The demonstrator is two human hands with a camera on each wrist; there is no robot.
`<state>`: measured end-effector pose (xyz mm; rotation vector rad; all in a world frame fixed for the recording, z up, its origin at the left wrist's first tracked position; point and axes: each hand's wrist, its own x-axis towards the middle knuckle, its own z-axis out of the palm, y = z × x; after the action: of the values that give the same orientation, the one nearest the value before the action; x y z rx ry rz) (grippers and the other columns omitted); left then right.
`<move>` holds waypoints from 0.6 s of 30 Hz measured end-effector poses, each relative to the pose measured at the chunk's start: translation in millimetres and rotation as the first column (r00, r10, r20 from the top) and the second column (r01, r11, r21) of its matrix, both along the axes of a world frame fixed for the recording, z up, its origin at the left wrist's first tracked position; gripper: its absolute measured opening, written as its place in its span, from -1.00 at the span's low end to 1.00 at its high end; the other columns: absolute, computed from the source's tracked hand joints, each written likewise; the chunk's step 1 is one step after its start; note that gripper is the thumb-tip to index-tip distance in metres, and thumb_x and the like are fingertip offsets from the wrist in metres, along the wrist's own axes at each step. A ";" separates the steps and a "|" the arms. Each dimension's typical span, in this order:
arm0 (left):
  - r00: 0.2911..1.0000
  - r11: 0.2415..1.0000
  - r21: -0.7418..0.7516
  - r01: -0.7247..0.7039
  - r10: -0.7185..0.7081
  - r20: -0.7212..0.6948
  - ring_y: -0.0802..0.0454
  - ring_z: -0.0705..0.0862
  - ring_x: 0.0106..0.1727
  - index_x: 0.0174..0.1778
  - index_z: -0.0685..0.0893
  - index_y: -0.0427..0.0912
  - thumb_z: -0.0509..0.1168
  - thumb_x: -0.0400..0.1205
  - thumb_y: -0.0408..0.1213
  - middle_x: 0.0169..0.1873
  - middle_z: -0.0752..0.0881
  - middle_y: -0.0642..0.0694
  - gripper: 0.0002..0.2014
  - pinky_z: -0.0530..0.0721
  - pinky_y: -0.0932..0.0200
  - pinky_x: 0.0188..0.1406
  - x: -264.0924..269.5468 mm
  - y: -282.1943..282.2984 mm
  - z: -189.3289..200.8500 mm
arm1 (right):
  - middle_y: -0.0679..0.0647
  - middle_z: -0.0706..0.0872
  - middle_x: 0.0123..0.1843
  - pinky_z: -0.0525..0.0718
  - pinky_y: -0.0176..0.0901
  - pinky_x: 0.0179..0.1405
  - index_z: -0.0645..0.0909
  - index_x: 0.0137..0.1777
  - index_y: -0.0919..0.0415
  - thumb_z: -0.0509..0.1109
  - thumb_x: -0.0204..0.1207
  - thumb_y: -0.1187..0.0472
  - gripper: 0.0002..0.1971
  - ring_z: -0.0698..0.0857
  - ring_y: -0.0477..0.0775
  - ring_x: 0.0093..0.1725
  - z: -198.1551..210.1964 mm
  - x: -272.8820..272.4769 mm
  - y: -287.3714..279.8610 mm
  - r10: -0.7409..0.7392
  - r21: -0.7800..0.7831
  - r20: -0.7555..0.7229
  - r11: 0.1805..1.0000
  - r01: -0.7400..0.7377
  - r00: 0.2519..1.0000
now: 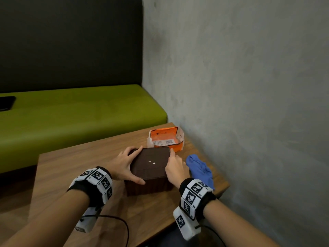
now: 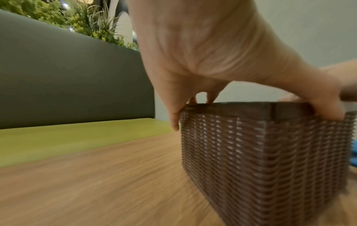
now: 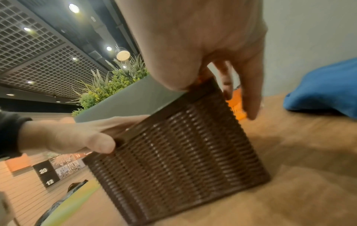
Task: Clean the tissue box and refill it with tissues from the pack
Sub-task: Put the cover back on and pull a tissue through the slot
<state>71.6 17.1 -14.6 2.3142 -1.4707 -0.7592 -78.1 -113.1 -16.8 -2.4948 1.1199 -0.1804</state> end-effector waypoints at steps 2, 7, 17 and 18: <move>0.970 0.975 -0.136 -0.178 0.150 -0.190 -0.13 0.05 0.64 0.63 -0.18 0.08 0.33 -0.20 0.57 0.62 -0.06 -0.11 0.50 0.17 -0.02 0.61 -3.0 3.6 -3.2 | 0.32 0.53 0.40 0.53 0.17 0.24 0.05 0.59 0.21 0.02 0.68 -0.05 -0.43 0.55 0.37 0.33 3.6 0.4 0.3 -0.014 0.034 0.031 0.999 0.013 0.999; 0.583 0.717 0.001 -0.697 0.567 -0.582 -0.32 0.48 0.43 0.57 0.13 -0.30 0.15 0.57 0.20 0.50 0.39 -0.35 -0.19 0.53 -0.20 0.35 2.2 -16.0 -18.9 | 0.28 0.44 0.48 0.48 0.14 0.33 -0.19 0.62 0.23 0.32 0.34 -0.39 0.10 0.49 0.34 0.42 6.4 13.5 2.2 -0.043 0.211 -0.028 0.976 0.048 0.999; 0.288 0.427 -0.049 -0.903 0.516 -0.806 -0.22 0.57 0.30 0.07 0.48 -0.21 -0.01 0.37 0.53 0.25 0.59 -0.15 -0.19 0.47 -0.27 0.41 26.5 -31.8 -35.3 | 0.21 0.58 0.22 0.61 -0.04 0.08 0.29 0.27 0.27 0.57 0.33 0.03 -0.34 0.58 0.19 0.20 13.7 9.2 -15.5 0.041 0.155 0.385 0.982 -0.109 0.922; 0.297 0.391 -0.091 -0.916 0.508 -0.808 -0.22 0.58 0.24 -0.10 0.45 -0.15 0.03 0.51 0.36 0.12 0.59 -0.16 -0.44 0.49 -0.27 0.38 13.7 -25.4 -15.3 | 0.12 0.54 0.15 0.56 -0.14 0.02 0.29 0.21 0.27 0.59 0.31 0.06 -0.36 0.56 0.11 0.15 16.9 6.4 -14.0 0.081 0.098 0.428 0.986 -0.135 0.900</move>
<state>85.3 -8.4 -29.8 1.6169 -0.0620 -0.6161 -71.7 -127.0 0.2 -2.2472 0.7832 -0.5719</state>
